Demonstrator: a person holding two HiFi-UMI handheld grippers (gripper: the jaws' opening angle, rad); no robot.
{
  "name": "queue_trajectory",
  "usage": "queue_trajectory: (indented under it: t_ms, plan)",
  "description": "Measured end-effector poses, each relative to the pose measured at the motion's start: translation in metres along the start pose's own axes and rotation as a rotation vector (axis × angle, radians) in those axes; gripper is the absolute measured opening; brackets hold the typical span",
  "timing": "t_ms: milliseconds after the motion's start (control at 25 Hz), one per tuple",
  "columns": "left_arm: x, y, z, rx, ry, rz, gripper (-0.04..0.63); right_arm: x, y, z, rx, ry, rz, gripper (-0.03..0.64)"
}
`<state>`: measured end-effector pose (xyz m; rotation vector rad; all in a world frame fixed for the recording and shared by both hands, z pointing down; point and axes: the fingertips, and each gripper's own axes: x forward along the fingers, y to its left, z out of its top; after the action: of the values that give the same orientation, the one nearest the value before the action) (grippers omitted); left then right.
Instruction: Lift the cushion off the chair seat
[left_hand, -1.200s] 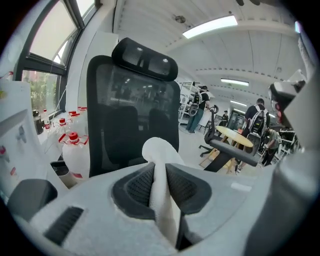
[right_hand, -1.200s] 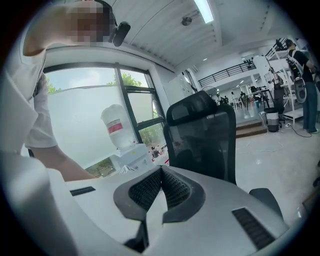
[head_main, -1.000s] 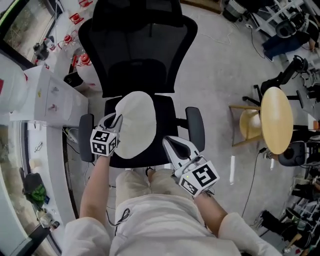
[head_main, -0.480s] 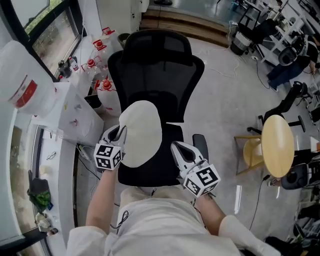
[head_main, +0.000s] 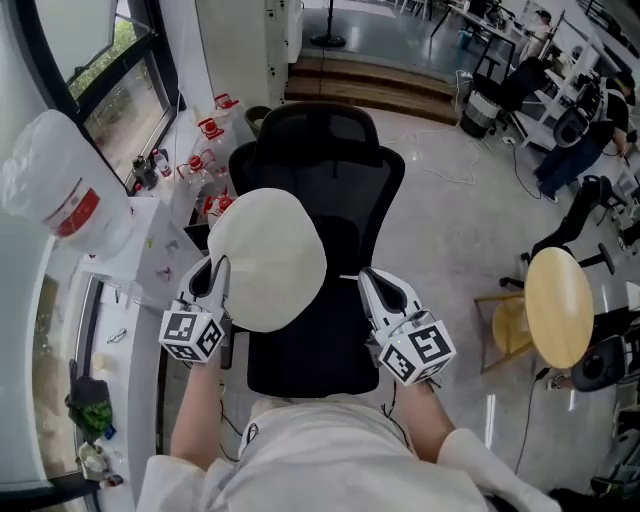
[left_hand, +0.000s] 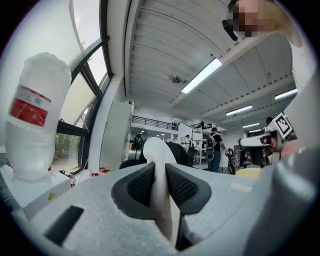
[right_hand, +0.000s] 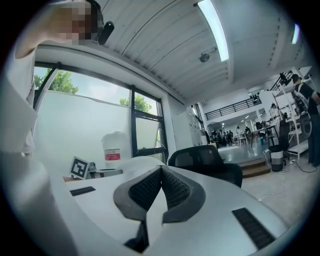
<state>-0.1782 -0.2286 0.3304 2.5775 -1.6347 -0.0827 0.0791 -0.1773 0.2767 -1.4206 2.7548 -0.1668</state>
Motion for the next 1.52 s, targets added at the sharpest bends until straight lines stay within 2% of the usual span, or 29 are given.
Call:
queue_trajectory:
  t_ms: [160, 360, 520, 800, 1040, 1200, 1520]
  plan:
    - [-0.016, 0.005, 0.039, 0.03, -0.071, 0.022, 0.058, -0.011, -0.027, 0.021, -0.032, -0.044, -0.051, 0.002]
    - [-0.043, 0.004, 0.077, 0.06, -0.149, 0.047, 0.058, -0.046, -0.09, 0.031, -0.01, -0.067, -0.21, 0.002]
    - [-0.072, 0.007, 0.098, 0.04, -0.207, 0.072, 0.058, -0.074, -0.116, 0.033, -0.027, -0.069, -0.295, 0.002]
    - [-0.113, -0.003, 0.107, -0.026, -0.266, 0.092, 0.058, -0.128, -0.154, 0.034, -0.001, -0.087, -0.462, 0.002]
    - [-0.143, 0.0, 0.095, -0.058, -0.267, 0.141, 0.058, -0.149, -0.144, 0.023, -0.003, -0.047, -0.481, 0.002]
    - [-0.148, -0.001, 0.087, -0.067, -0.246, 0.145, 0.058, -0.15, -0.129, 0.017, 0.003, -0.037, -0.468, 0.002]
    - [-0.155, -0.003, 0.087, -0.079, -0.254, 0.129, 0.058, -0.143, -0.099, 0.019, -0.023, -0.026, -0.416, 0.002]
